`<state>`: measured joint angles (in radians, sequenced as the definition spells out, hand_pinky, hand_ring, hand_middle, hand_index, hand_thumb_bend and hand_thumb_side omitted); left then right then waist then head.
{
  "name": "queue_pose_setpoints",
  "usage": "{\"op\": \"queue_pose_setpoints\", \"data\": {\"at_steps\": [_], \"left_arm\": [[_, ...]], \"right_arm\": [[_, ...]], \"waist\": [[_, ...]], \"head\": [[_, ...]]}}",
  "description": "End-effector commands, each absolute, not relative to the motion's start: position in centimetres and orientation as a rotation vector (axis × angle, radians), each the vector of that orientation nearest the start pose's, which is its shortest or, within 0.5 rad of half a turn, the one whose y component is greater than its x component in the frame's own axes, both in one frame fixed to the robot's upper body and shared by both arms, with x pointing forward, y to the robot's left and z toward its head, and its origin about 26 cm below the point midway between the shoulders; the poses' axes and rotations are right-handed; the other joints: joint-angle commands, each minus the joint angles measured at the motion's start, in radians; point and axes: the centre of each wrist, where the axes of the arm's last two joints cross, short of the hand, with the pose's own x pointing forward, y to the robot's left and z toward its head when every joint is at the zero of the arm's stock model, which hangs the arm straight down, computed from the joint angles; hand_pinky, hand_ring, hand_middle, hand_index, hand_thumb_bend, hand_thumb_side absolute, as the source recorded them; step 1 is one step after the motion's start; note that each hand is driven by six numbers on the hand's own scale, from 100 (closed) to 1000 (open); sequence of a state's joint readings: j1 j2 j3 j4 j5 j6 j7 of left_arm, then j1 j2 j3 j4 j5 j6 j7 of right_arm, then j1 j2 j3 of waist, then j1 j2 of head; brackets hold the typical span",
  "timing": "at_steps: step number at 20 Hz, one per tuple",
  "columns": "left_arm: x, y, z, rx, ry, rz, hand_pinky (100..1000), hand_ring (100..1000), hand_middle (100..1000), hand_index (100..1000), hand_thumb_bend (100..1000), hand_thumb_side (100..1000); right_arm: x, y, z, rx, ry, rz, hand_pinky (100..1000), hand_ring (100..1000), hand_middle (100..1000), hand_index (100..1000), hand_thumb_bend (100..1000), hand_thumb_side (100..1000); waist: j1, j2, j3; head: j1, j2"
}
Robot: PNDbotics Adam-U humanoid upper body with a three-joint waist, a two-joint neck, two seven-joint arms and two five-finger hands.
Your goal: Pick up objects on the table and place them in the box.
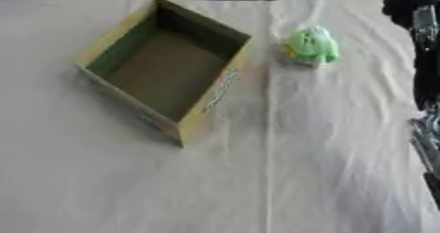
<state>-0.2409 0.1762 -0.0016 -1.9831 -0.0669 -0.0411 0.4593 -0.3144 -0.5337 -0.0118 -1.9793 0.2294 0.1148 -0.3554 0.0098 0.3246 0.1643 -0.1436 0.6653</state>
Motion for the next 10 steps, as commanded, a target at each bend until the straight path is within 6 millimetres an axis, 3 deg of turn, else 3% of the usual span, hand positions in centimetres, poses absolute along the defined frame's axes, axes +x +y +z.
{"op": "queue_pose_setpoints", "data": {"at_steps": [1, 6, 10], "left_arm": [[29.5, 24.6, 17.6, 0.383, -2.303, 0.232, 309, 564, 678, 794, 100, 723], [29.5, 24.6, 17.6, 0.378, -2.301, 0.222, 309, 564, 678, 794, 100, 723], [29.5, 24.6, 17.6, 0.379, -2.301, 0.216, 308, 564, 678, 794, 100, 722]], "right_arm": [[29.7, -30.0, 25.3, -1.048, -2.214, 0.435, 854, 813, 767, 906, 115, 1000], [29.5, -30.5, 28.6, -1.281, -2.018, 0.802, 864, 840, 807, 923, 221, 1000], [29.3, -30.8, 30.6, -1.347, -1.868, 0.991, 869, 848, 810, 922, 315, 1000]], "waist": [[-0.001, -0.023, 0.002], [-0.004, -0.026, 0.005], [-0.004, -0.027, 0.009]], "head": [[-0.003, -0.003], [-0.01, 0.0], [-0.012, 0.005]]}}
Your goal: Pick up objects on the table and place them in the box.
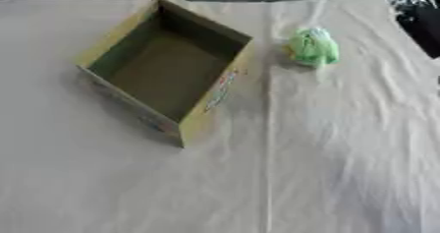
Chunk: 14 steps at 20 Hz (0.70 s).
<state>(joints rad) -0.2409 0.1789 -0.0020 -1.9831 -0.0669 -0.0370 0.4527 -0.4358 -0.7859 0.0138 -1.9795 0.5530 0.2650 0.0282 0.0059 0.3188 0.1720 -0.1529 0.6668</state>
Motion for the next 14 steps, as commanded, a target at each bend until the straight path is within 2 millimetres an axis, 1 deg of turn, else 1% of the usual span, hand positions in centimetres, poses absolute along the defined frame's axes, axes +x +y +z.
{"op": "queue_pose_setpoints", "data": {"at_steps": [1, 2, 4, 5, 9, 12, 14], "left_arm": [[29.5, 24.6, 17.6, 0.38, -2.3, 0.216, 308, 564, 678, 794, 100, 721], [29.5, 24.6, 17.6, 0.38, -2.3, 0.214, 308, 564, 678, 794, 100, 721], [29.5, 24.6, 17.6, 0.381, -2.298, 0.211, 307, 564, 677, 793, 100, 721], [29.4, 24.6, 17.6, 0.382, -2.298, 0.21, 307, 564, 677, 793, 100, 721], [29.4, 24.7, 17.5, 0.384, -2.294, 0.202, 307, 564, 677, 793, 100, 722], [29.4, 24.7, 17.5, 0.386, -2.291, 0.198, 306, 564, 677, 793, 100, 722], [29.4, 24.7, 17.5, 0.387, -2.289, 0.198, 306, 564, 677, 793, 100, 722]], "right_arm": [[29.3, -30.9, 31.1, -1.358, -1.84, 1.023, 873, 855, 817, 926, 338, 1000], [29.4, -31.1, 31.6, -1.365, -1.811, 1.056, 876, 857, 821, 928, 354, 1000], [29.6, -31.4, 32.4, -1.379, -1.76, 1.12, 881, 866, 830, 936, 425, 1000], [29.7, -31.6, 32.8, -1.385, -1.737, 1.147, 884, 870, 832, 935, 480, 1000], [30.5, -32.4, 34.1, -1.388, -1.649, 1.247, 900, 892, 848, 962, 628, 996], [31.1, -33.1, 34.5, -1.357, -1.579, 1.324, 909, 906, 858, 996, 693, 949], [31.6, -33.5, 34.8, -1.325, -1.537, 1.368, 916, 923, 869, 1000, 736, 933]], "waist": [[0.0, -0.022, 0.002], [-0.001, -0.022, 0.002], [-0.002, -0.023, 0.002], [-0.002, -0.023, 0.002], [-0.006, -0.025, 0.0], [-0.008, -0.027, -0.001], [-0.009, -0.028, -0.001]], "head": [[-0.003, 0.004], [-0.004, 0.006], [-0.006, 0.007], [-0.007, 0.008], [-0.008, 0.008], [-0.008, 0.008], [-0.01, 0.009]]}}
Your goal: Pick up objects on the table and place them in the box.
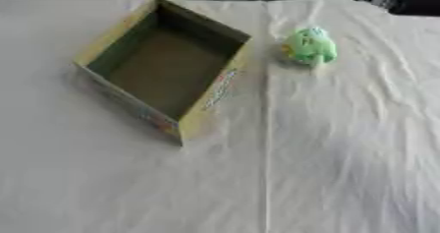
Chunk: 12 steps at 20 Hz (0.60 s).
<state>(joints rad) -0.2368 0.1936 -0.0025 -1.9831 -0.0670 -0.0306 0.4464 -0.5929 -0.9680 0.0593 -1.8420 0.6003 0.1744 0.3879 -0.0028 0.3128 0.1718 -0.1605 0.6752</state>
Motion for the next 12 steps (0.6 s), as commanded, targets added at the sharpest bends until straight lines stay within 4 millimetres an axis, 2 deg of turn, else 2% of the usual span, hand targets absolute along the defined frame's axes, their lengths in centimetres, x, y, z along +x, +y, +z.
{"op": "queue_pose_setpoints", "data": {"at_steps": [1, 5, 7, 11, 12], "left_arm": [[29.4, 24.7, 17.4, 0.387, -2.288, 0.198, 306, 564, 677, 793, 100, 723], [29.3, 24.7, 17.4, 0.385, -2.283, 0.198, 305, 564, 677, 793, 100, 723], [29.3, 24.7, 17.3, 0.384, -2.282, 0.197, 305, 564, 677, 793, 100, 722], [29.3, 24.7, 17.3, 0.381, -2.279, 0.194, 305, 564, 677, 793, 100, 722], [29.3, 24.7, 17.3, 0.381, -2.279, 0.193, 305, 565, 678, 793, 100, 722]], "right_arm": [[31.9, -33.7, 34.9, -1.304, -1.518, 1.39, 918, 928, 875, 1000, 754, 936], [32.9, -34.2, 35.1, -1.219, -1.456, 1.475, 930, 942, 883, 1000, 769, 904], [33.3, -34.2, 35.1, -1.191, -1.419, 1.523, 932, 941, 877, 965, 741, 884], [34.3, -34.0, 35.0, -1.147, -1.359, 1.586, 938, 950, 889, 997, 720, 818], [34.6, -34.0, 35.0, -1.141, -1.341, 1.595, 940, 954, 892, 1000, 724, 778]], "waist": [[-0.001, -0.022, -0.001], [0.0, -0.022, -0.002], [0.0, -0.022, -0.002], [0.001, -0.022, -0.001], [0.001, -0.022, -0.001]], "head": [[-0.004, 0.001], [-0.01, 0.0], [-0.01, 0.0], [-0.012, 0.0], [-0.013, 0.0]]}}
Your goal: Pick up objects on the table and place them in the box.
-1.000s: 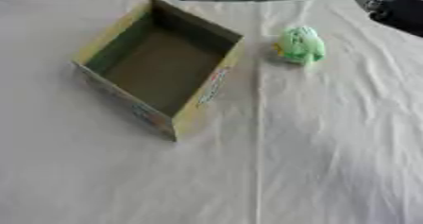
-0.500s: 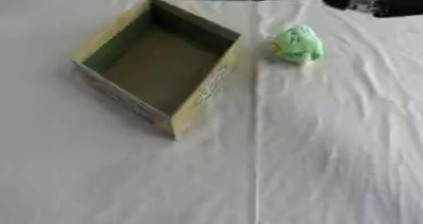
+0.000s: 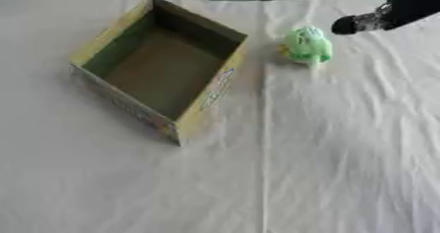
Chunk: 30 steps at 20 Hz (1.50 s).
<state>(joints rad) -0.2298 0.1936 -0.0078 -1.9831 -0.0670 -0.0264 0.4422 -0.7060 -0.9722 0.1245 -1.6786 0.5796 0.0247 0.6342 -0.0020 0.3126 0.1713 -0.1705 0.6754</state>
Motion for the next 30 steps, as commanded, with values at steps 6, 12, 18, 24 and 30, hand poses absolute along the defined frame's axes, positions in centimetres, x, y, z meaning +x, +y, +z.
{"op": "queue_pose_setpoints", "data": {"at_steps": [6, 12, 18, 24, 30], "left_arm": [[29.3, 24.6, 17.2, 0.38, -2.276, 0.191, 304, 565, 678, 793, 100, 722], [29.3, 24.6, 17.3, 0.378, -2.275, 0.19, 304, 565, 678, 793, 100, 722], [29.3, 24.5, 17.3, 0.372, -2.275, 0.189, 304, 565, 679, 793, 100, 722], [29.3, 24.5, 17.3, 0.368, -2.275, 0.189, 305, 566, 679, 793, 100, 722], [29.3, 24.4, 17.3, 0.364, -2.277, 0.189, 304, 566, 680, 793, 100, 723]], "right_arm": [[36.2, -33.9, 34.4, -1.093, -1.231, 1.65, 944, 956, 902, 1000, 689, 637], [37.1, -33.3, 33.8, -1.051, -1.182, 1.685, 937, 953, 923, 1000, 700, 617], [38.5, -32.7, 32.9, -1.062, -1.131, 1.7, 927, 951, 923, 1000, 705, 656], [40.0, -32.6, 31.6, -1.086, -1.061, 1.7, 920, 948, 918, 1000, 705, 645], [41.0, -33.0, 30.3, -1.094, -1.003, 1.694, 915, 948, 915, 1000, 689, 648]], "waist": [[-0.004, -0.022, 0.002], [-0.005, -0.021, 0.005], [-0.005, -0.021, 0.008], [-0.008, -0.019, 0.013], [-0.007, -0.016, 0.018]], "head": [[-0.006, -0.002], [-0.008, -0.002], [-0.012, -0.003], [-0.015, -0.004], [-0.016, -0.005]]}}
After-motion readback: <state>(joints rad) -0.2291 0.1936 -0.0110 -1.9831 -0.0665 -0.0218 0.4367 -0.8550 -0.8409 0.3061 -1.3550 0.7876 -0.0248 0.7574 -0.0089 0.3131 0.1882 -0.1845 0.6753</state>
